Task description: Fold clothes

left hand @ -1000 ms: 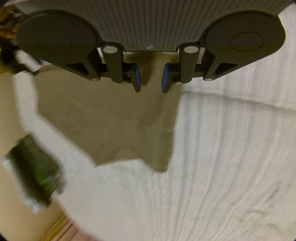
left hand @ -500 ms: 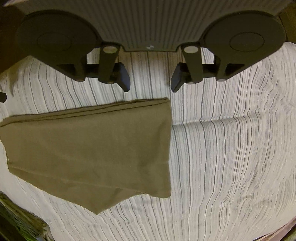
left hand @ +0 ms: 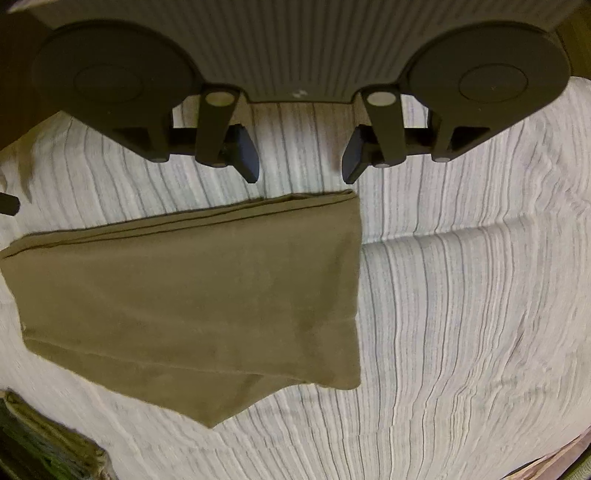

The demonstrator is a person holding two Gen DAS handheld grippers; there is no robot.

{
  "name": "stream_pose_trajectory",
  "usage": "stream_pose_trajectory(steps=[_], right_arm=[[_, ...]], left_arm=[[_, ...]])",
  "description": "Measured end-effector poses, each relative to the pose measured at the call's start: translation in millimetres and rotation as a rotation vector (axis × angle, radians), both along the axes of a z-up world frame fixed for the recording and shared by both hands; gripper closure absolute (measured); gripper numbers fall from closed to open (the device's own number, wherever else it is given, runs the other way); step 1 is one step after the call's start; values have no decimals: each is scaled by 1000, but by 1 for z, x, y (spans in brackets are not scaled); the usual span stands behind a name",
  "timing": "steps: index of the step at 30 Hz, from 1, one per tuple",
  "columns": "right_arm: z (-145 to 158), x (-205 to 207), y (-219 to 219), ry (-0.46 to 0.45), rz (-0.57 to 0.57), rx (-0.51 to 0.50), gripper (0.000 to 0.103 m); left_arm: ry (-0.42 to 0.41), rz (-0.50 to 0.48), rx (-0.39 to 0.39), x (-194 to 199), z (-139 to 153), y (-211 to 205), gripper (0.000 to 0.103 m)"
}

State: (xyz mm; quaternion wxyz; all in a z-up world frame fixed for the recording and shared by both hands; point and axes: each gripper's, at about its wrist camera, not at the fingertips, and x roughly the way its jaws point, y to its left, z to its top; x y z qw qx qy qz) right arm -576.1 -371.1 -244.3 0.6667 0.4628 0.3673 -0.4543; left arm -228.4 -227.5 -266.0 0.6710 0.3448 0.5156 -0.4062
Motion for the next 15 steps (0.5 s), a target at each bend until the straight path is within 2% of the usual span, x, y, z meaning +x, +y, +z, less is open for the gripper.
stream_pose_trajectory(steps=[4,6,10,13,14,15], right_arm=[[-24,-46,0,-355,-318,-8,24],[-40,-64,0,-485,-459,-7,24],[-62,-75,-10,-568,-572,-38,24],[-65,-72,-19,-590,-584,-78,24],[-65,-69,-21,-594,-574,-90,26],[-62,-65,-23,-601,-543,-104,32]], left_arm=[[60,28,-112,8,3,3,58],[99,46,-165,16,3,3,58],[99,68,-202,26,-2,-2,58],[105,76,-215,30,-6,-4,59],[110,79,-219,31,-7,-4,59],[115,82,-224,31,-9,-5,59]])
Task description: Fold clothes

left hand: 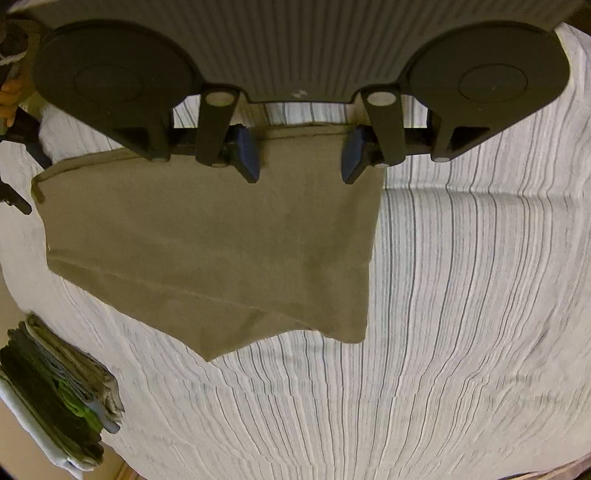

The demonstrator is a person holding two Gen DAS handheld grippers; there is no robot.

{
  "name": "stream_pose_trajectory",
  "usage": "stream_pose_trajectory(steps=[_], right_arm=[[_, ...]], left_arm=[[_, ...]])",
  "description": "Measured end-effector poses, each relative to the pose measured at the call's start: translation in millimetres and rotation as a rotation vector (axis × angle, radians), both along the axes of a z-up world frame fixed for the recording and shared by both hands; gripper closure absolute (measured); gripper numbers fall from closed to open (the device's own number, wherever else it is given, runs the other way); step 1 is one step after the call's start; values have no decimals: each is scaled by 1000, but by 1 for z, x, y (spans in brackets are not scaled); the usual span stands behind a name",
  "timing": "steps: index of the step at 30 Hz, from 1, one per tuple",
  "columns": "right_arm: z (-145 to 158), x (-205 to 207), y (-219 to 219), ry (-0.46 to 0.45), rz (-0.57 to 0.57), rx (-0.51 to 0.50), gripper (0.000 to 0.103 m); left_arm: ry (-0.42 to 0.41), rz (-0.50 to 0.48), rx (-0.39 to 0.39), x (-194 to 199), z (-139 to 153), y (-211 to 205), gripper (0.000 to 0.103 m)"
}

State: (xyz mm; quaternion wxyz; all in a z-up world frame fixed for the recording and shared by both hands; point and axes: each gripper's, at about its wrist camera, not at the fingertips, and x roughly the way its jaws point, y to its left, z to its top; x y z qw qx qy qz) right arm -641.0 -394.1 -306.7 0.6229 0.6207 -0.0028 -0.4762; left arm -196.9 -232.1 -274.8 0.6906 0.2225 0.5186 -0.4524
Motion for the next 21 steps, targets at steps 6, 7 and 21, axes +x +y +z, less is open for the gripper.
stream_pose_trajectory(steps=[6,7,21], right_arm=[[6,19,-2,198,88,-11,35],[3,16,-1,201,72,7,36],[-17,22,-7,98,105,-52,60]], left_arm=[[35,7,-24,2,-6,-3,59],[39,6,-27,2,-6,-4,59],[95,28,-87,17,-11,-8,59]])
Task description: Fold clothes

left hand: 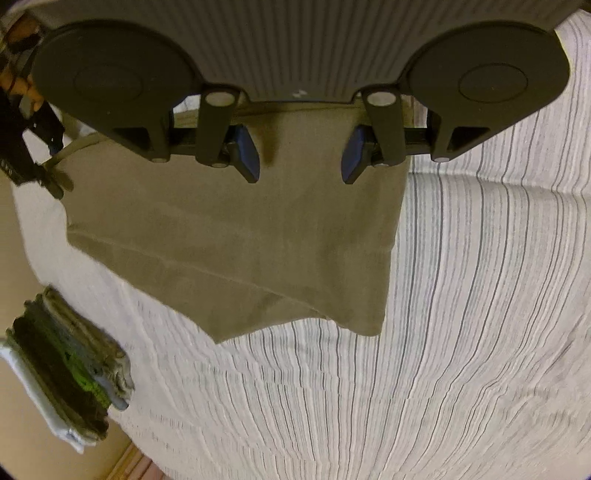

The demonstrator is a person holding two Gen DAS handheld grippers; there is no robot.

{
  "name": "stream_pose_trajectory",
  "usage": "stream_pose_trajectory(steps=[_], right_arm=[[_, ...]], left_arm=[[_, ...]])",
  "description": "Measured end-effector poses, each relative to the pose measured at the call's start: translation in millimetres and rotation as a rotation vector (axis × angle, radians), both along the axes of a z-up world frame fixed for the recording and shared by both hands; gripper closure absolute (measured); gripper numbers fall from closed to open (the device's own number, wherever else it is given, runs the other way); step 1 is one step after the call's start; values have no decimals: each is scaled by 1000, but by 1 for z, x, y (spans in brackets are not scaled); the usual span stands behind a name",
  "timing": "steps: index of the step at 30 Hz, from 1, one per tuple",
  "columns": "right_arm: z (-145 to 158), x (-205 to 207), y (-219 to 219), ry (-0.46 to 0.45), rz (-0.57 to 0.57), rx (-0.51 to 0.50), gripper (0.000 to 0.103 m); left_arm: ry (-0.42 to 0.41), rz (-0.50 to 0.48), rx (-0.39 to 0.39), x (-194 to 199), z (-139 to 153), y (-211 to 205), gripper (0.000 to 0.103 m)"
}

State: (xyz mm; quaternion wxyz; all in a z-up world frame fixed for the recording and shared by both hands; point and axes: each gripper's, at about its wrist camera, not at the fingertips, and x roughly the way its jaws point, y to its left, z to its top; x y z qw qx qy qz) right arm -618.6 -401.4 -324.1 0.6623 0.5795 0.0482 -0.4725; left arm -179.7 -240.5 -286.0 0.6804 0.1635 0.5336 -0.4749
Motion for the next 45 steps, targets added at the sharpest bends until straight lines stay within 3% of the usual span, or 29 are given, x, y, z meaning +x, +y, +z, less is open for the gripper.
stream_pose_trajectory(steps=[6,7,8,10,13,16,19,23,26,29,31,35,38,45], right_arm=[[0,5,-6,-30,-21,-33,60],[2,6,-8,-33,-32,-38,64],[5,8,-11,-25,-36,-41,78],[8,11,-14,4,-39,-38,85],[24,27,-18,175,10,-34,86],[66,73,-14,469,151,-160,86],[105,147,8,738,361,-396,86],[121,245,71,892,699,-740,86],[93,301,122,932,959,-888,85],[54,336,149,996,1110,-907,85],[47,343,158,1027,1110,-963,85],[66,346,169,980,1064,-1105,86],[60,345,197,956,1127,-1193,86],[41,350,209,1016,1199,-1170,85]], left_arm=[[45,40,-3,12,-11,0,59],[51,44,-9,14,-12,1,59],[54,46,-15,16,-12,1,59],[71,50,-31,21,-15,3,60],[105,60,-54,29,-20,6,65],[150,73,-90,39,-21,13,68],[191,100,-134,53,-16,25,68],[224,169,-174,77,-8,51,68],[221,231,-169,97,-6,71,68],[214,265,-164,110,-7,87,68],[212,285,-162,118,-9,96,68],[227,322,-169,128,-14,114,68],[248,345,-159,132,-21,123,68],[255,322,-161,138,-23,129,68]])
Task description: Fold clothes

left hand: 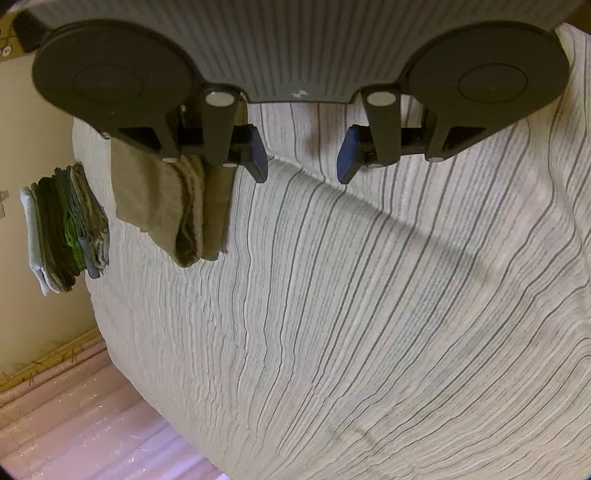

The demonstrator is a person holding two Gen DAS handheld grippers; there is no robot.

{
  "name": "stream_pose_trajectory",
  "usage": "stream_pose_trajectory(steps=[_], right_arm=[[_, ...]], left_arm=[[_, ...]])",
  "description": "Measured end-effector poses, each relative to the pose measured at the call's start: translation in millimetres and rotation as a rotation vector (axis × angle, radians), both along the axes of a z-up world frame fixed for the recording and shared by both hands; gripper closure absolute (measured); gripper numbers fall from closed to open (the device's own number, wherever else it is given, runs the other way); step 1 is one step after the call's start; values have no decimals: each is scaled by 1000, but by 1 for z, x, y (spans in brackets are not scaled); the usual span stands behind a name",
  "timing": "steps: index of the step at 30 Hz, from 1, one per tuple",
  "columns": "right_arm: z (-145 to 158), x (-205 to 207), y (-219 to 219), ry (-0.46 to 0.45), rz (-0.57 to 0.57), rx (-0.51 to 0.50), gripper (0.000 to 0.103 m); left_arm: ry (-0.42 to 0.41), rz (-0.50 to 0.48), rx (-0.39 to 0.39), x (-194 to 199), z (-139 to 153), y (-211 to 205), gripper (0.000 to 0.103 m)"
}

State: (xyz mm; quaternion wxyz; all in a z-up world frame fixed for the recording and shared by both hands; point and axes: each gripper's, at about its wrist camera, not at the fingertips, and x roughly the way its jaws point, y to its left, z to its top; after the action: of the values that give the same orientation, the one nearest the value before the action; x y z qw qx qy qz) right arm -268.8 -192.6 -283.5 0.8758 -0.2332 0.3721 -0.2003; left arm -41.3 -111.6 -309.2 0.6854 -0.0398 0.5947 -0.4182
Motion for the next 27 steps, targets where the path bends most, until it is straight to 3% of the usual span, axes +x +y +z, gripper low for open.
stream_pose_trajectory(steps=[1,2,4,7,12,13,14,16,20,22,24,27], right_arm=[[-2,1,1,11,1,-1,69],[-5,1,3,23,2,-2,38],[-10,3,5,46,3,-4,19],[8,-15,-1,19,-71,117,19],[46,-68,-38,-102,-328,353,20],[52,-79,-47,-140,-377,401,22],[57,-90,-56,-184,-427,460,39],[60,-112,-77,-276,-537,602,52],[38,-142,-123,-399,-748,909,52],[40,-153,-126,-463,-765,983,52],[47,-159,-126,-483,-757,1003,52],[45,-175,-131,-555,-800,1115,52]], left_arm=[[2,-7,3,0,-1,0,68],[4,-13,6,1,-2,0,68],[15,-22,7,1,-2,1,68],[53,-23,-28,-3,4,-4,68],[143,-68,-102,-20,16,-25,65],[161,-79,-115,-24,16,-30,65],[173,-91,-126,-30,17,-36,65],[170,-118,-133,-41,15,-45,65],[122,-142,-62,-56,-2,-60,71],[121,-111,-16,-56,-5,-58,72],[105,-107,-45,-58,8,-52,72],[79,-146,-59,-65,24,-53,72]])
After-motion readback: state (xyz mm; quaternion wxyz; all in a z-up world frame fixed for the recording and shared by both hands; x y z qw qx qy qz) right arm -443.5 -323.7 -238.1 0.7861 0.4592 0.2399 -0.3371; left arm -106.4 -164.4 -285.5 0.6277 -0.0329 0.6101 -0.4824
